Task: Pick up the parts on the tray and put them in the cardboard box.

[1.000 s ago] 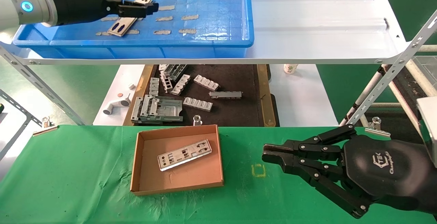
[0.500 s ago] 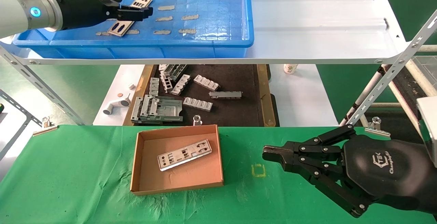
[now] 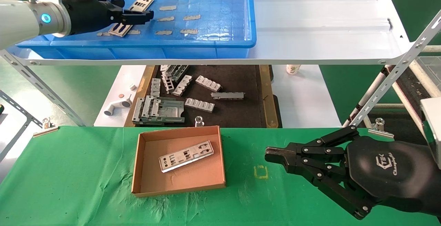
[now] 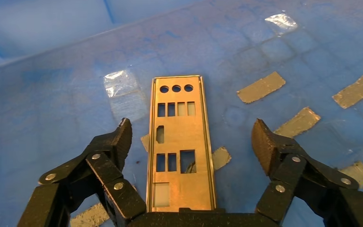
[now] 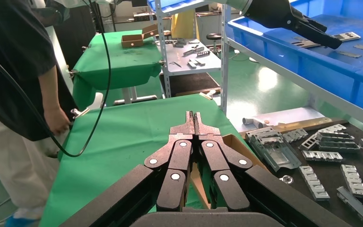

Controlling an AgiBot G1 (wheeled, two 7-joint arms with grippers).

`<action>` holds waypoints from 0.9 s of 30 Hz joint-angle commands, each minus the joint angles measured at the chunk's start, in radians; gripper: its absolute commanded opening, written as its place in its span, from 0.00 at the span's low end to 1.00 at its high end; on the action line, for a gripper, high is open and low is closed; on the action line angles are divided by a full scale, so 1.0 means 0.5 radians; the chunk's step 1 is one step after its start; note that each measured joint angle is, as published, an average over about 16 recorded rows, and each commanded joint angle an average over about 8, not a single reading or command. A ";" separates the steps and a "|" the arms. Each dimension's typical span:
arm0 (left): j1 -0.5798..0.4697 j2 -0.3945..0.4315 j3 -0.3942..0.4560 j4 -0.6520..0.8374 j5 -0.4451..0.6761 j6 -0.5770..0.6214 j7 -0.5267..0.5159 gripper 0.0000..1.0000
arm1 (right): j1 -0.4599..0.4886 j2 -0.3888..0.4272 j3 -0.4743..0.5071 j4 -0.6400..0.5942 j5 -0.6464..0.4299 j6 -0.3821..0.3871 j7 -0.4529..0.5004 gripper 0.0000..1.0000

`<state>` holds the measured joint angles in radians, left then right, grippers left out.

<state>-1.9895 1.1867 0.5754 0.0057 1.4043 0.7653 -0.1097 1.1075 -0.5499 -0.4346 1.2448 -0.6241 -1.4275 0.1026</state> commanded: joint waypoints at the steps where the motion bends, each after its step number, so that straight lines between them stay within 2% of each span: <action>1: 0.005 0.004 0.000 0.000 -0.001 -0.016 0.000 0.00 | 0.000 0.000 0.000 0.000 0.000 0.000 0.000 0.00; 16: 0.034 0.043 0.008 0.002 0.010 -0.219 -0.006 0.00 | 0.000 0.000 0.000 0.000 0.000 0.000 0.000 0.00; 27: 0.046 0.058 0.009 -0.008 0.012 -0.243 -0.008 0.00 | 0.000 0.000 0.000 0.000 0.000 0.000 0.000 0.00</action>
<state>-1.9700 1.2144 0.5788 -0.0008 1.4088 0.6480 -0.1123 1.1075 -0.5499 -0.4346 1.2448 -0.6241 -1.4275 0.1026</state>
